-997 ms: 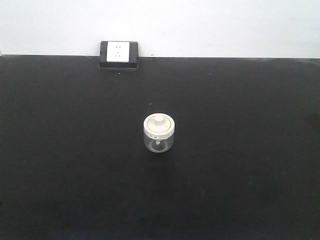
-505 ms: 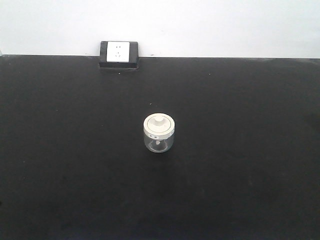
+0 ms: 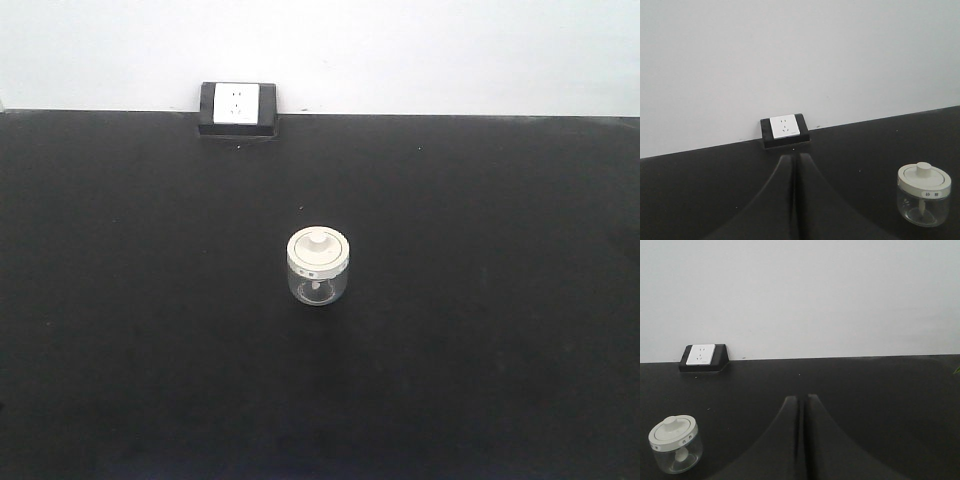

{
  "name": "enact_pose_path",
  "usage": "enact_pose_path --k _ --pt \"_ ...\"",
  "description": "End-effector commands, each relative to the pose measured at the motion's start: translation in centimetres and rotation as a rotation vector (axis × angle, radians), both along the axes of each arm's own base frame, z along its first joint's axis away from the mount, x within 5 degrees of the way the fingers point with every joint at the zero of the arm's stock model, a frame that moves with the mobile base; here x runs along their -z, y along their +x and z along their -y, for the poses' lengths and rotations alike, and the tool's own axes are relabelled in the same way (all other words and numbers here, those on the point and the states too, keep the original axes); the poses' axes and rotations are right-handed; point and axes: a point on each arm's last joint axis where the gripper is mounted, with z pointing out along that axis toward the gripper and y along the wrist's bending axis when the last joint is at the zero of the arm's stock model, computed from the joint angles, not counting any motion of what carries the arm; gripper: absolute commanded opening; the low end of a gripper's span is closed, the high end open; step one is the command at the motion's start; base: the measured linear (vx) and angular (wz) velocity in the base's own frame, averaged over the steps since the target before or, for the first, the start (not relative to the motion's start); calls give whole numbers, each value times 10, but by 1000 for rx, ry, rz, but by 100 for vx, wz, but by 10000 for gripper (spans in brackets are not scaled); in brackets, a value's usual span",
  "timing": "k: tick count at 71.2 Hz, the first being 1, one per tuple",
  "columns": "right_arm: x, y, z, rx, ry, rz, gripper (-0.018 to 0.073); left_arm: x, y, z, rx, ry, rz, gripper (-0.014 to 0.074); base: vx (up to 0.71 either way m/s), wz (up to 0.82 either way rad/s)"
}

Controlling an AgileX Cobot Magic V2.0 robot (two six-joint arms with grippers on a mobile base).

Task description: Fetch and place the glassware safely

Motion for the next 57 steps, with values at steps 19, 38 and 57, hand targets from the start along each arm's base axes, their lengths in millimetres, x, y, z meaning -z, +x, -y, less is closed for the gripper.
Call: enact_pose_path --k 19,38,57 --pt "-11 -1 -2 -22 -18 58 -4 -12 1 0 1 -37 49 1 0 0" --pt "-11 -1 -2 -22 -18 58 -4 -13 -3 -11 -126 34 72 1 0 0" --pt "-11 -1 -2 -22 -18 58 -4 -11 -25 -17 -200 76 38 1 0 0"
